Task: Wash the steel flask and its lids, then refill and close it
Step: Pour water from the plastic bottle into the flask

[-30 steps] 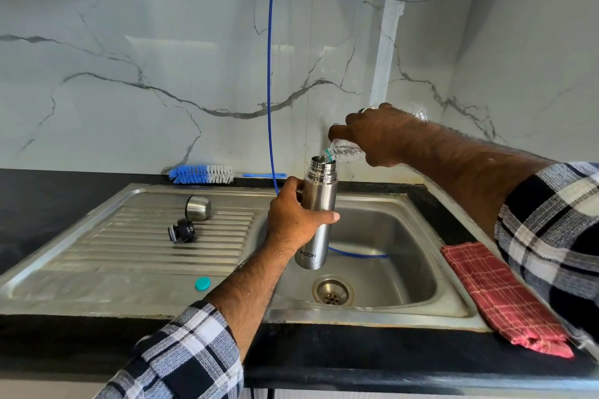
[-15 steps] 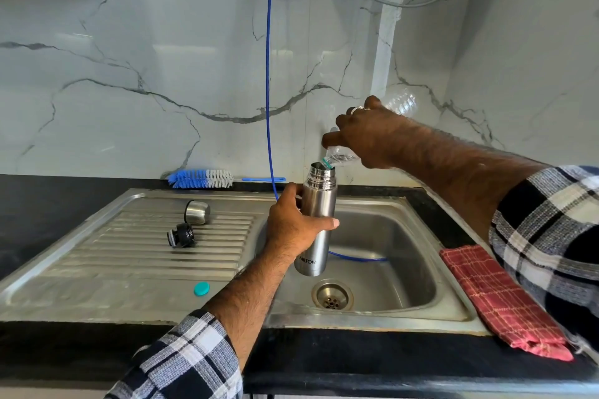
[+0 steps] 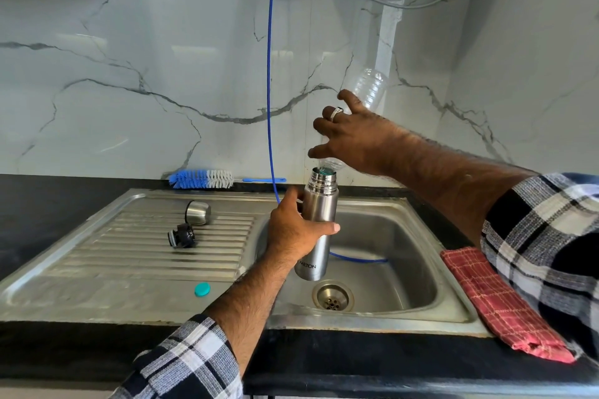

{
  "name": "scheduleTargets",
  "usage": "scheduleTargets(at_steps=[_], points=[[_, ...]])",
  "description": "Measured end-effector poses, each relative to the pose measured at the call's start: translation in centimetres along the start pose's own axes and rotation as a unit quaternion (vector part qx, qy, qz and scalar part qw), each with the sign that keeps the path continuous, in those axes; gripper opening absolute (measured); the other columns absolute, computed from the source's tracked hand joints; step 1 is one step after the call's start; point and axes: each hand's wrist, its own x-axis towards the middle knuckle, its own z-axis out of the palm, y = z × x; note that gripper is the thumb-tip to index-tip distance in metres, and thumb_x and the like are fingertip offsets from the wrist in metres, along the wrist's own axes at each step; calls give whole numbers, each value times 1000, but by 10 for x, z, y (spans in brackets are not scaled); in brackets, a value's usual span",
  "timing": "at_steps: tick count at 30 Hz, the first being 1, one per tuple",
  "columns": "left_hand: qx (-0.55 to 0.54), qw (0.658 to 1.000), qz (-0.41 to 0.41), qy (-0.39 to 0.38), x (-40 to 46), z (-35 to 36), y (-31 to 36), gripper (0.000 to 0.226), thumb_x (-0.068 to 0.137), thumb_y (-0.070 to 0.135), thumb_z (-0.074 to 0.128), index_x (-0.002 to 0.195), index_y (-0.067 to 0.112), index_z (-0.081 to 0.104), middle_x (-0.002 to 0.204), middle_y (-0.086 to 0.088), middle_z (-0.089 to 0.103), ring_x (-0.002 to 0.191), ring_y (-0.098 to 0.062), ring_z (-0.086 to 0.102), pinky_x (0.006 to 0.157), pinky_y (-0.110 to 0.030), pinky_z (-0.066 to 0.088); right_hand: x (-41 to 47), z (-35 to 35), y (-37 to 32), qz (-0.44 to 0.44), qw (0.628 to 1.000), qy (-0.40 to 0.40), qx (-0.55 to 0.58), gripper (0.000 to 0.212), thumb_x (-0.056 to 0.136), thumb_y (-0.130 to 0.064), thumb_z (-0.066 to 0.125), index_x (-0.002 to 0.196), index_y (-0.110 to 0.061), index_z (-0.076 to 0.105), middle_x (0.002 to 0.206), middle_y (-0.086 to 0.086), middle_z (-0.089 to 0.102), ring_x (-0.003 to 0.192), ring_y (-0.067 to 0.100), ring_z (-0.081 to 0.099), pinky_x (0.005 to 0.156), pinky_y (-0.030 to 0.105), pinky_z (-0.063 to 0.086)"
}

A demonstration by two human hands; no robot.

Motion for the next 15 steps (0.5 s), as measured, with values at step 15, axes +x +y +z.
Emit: scheduleTargets(at_steps=[15], points=[[-12,1000,-3,0,0,-2,2,75,54,42,102,113,32,57,99,14,69,86,-2,67,76,-33,61,8,3,2,-24,995,73,-60,99,75,-19,92,157,-43,43,155,13,46,148,40,41,121,73,16]])
